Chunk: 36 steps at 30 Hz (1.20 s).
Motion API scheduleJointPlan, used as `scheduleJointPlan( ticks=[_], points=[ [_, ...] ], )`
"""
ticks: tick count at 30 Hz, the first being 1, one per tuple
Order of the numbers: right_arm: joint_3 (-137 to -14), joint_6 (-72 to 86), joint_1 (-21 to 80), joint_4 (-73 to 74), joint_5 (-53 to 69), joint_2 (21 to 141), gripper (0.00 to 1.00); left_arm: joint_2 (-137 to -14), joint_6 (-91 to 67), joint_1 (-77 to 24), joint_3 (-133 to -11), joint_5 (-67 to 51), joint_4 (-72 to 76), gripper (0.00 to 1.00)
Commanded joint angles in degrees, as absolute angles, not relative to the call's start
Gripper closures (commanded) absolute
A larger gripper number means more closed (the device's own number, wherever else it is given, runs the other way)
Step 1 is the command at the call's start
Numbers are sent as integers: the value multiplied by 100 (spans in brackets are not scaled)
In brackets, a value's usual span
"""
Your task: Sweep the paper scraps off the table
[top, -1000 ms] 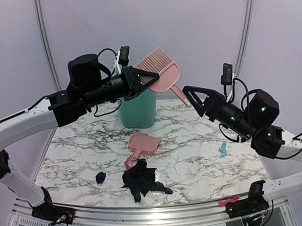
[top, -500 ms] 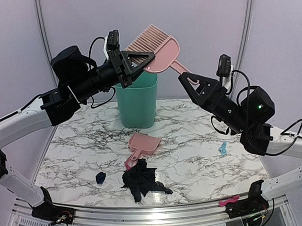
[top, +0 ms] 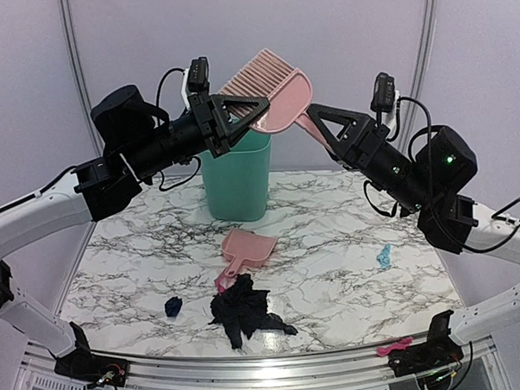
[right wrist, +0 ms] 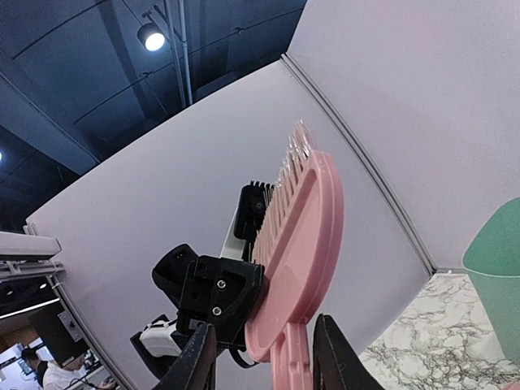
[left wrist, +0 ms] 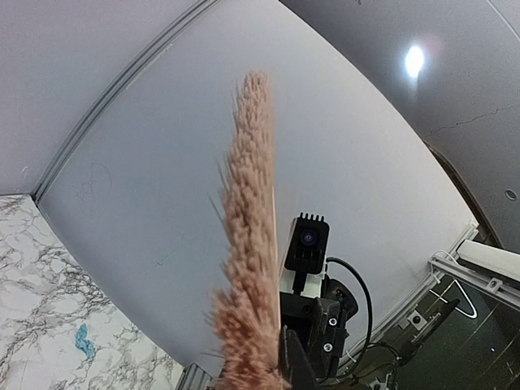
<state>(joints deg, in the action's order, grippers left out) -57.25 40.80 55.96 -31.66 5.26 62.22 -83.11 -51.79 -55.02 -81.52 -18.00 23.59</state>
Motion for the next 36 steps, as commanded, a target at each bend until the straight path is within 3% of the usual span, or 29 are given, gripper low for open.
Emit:
scheduleJointPlan(
  ticks=[1,14,18,25,26,29,31,36],
  points=[
    [-6014,4194,5570,-2859,545,6317,67,-8300,-5052,-5484,-8165,-1890,2610,100],
    [-6086,4276,5563,-2726,589,6398,95,-8250,-5036,-5489,-8050,-1829,2610,100],
    [-6100,4293,5560,-2693,593,6398,100,-8228,-5036,-5487,-8031,-1823,2610,100],
    [-6126,4332,5555,-2638,707,6425,100,-8255,-4983,-5484,-8004,-1794,2603,100],
    [-6107,4323,5550,-2606,681,6398,100,-8243,-4953,-5478,-7980,-1793,2600,97],
    [-6086,4146,5555,-2250,406,6268,100,-8130,-4846,-5390,-7743,-1785,2567,60],
    [-6114,3876,5555,-1774,63,6112,100,-8000,-4809,-5266,-7455,-1733,2535,43],
    [-6146,3301,5474,-396,-1402,5670,100,-7551,-4390,-4970,-6600,-1517,2114,29]
  ],
)
